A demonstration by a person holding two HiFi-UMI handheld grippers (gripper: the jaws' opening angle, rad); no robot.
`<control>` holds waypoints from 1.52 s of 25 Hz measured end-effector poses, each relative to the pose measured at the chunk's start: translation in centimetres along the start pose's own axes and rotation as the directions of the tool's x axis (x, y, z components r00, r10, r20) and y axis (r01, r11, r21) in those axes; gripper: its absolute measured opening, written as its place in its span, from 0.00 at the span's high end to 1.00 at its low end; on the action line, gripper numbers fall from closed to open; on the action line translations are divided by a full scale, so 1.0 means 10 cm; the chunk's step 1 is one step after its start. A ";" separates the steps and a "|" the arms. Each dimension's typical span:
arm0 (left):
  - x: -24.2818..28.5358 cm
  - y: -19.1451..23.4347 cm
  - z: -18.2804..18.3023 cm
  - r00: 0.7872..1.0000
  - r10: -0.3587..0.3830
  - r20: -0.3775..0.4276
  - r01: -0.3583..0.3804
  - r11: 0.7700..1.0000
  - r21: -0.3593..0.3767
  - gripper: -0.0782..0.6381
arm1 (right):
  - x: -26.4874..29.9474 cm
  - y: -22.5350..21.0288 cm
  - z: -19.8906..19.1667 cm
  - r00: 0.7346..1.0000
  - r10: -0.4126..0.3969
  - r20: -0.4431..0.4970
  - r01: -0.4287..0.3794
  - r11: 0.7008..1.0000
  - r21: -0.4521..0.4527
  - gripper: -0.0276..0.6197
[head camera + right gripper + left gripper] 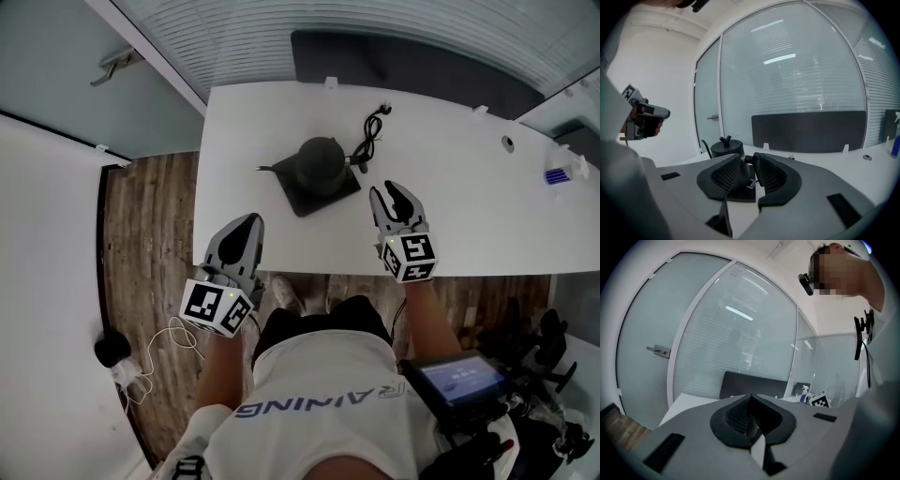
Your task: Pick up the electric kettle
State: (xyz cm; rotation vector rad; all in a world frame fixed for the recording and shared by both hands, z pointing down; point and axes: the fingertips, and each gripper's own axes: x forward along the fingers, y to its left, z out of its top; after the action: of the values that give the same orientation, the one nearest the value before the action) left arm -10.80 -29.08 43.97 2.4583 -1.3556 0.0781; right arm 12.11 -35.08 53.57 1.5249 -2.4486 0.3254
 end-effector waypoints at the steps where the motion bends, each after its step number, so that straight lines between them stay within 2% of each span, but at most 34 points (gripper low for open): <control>1: -0.01 0.03 0.00 1.000 0.002 0.000 -0.002 1.000 0.000 0.87 | 0.05 -0.03 -0.04 1.000 -0.021 -0.007 0.021 1.000 -0.002 0.77; 5: -0.06 0.18 -0.07 1.000 0.023 -0.013 -0.023 1.000 -0.017 0.87 | 0.31 -0.12 -0.26 0.995 -0.087 -0.040 0.084 0.994 -0.068 0.70; 8: -0.12 0.28 -0.14 0.998 0.055 -0.017 -0.055 0.998 -0.041 0.87 | 0.53 -0.17 -0.50 0.991 -0.110 -0.081 0.099 0.988 -0.121 0.67; 12: -0.13 0.37 -0.21 0.996 0.083 -0.024 -0.084 0.995 -0.053 0.87 | 0.70 -0.26 -0.67 0.987 -0.121 -0.103 0.108 0.986 -0.125 0.66; 19: -0.13 0.48 -0.23 0.992 0.120 -0.039 -0.122 0.991 -0.054 0.87 | 0.94 -0.29 -0.75 0.985 -0.129 -0.115 0.113 0.985 -0.132 0.66; 27: -0.29 0.72 -0.21 0.978 0.202 -0.046 -0.204 0.977 -0.058 0.87 | 1.22 -0.28 -0.80 0.981 -0.141 -0.131 0.123 0.983 -0.136 0.66; 38: -0.32 0.88 -0.19 0.965 0.259 -0.046 -0.262 0.963 -0.067 0.87 | 1.50 -0.44 -0.70 0.978 -0.165 -0.130 0.147 0.980 -0.137 0.66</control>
State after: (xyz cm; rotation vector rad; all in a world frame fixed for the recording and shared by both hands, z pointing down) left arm -19.67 -30.23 47.46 2.1960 -1.6284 0.1330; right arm 10.27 -47.54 65.22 1.5722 -2.1826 0.2343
